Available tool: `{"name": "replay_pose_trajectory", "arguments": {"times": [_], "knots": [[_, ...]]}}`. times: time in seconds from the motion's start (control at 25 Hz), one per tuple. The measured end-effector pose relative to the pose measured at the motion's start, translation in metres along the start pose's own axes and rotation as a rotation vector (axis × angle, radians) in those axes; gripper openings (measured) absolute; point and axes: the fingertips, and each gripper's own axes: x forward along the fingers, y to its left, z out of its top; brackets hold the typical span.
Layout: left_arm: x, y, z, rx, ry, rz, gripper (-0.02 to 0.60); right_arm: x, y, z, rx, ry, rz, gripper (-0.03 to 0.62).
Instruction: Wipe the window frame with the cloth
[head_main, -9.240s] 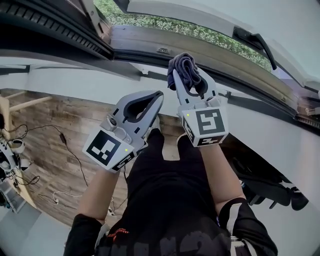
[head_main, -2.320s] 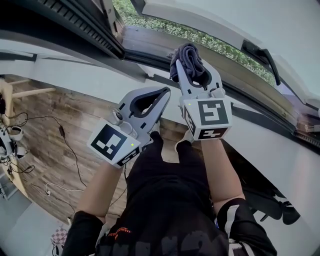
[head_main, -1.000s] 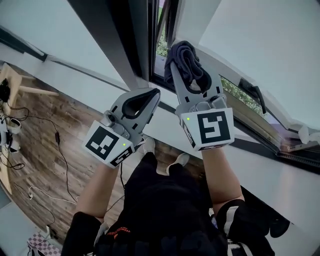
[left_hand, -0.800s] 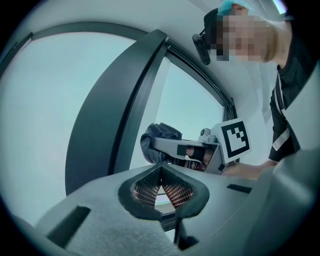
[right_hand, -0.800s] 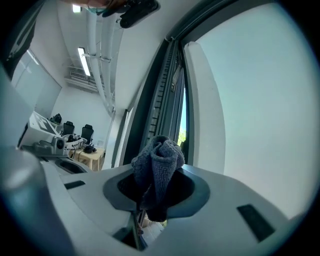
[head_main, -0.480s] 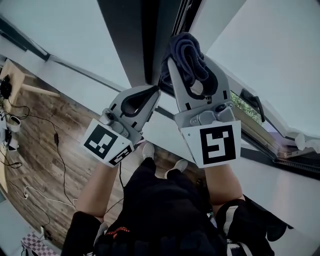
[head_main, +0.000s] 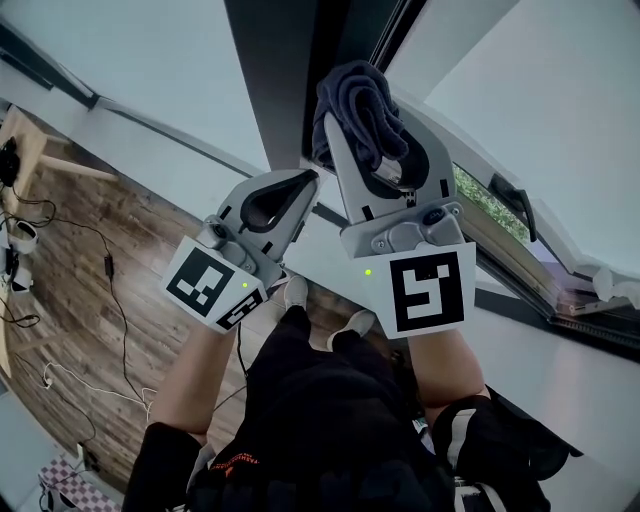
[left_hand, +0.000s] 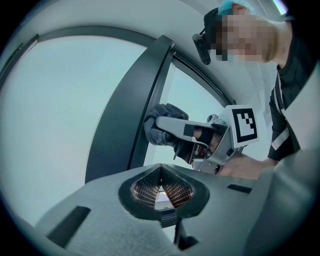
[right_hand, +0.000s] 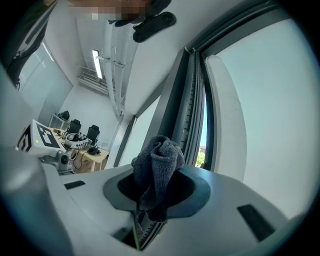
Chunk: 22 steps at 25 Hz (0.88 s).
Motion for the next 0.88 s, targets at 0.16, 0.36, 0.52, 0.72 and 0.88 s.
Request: {"name": "replay_pose_trajectory", "arguments": {"times": [0.16, 0.36, 0.52, 0.72, 0.88], "knots": [[-0.006, 0.005, -0.010, -0.014, 0.009, 0.005, 0.018, 0.003, 0.008, -0.019, 0.017, 0.040, 0.006, 0.103], [-0.007, 0.006, -0.026, -0.038, 0.028, 0.007, 0.018, 0.004, 0.015, -0.045, 0.038, 0.084, 0.014, 0.103], [-0.009, 0.008, -0.037, -0.053, 0.040, 0.007, 0.018, 0.004, 0.020, -0.064, 0.060, 0.116, 0.014, 0.103], [-0.007, 0.014, -0.052, -0.070, 0.050, 0.004, 0.018, 0.008, 0.028, -0.089, 0.073, 0.154, 0.021, 0.103], [-0.009, 0.014, -0.067, -0.096, 0.066, 0.007, 0.018, 0.007, 0.038, -0.113, 0.094, 0.201, 0.033, 0.103]]}}
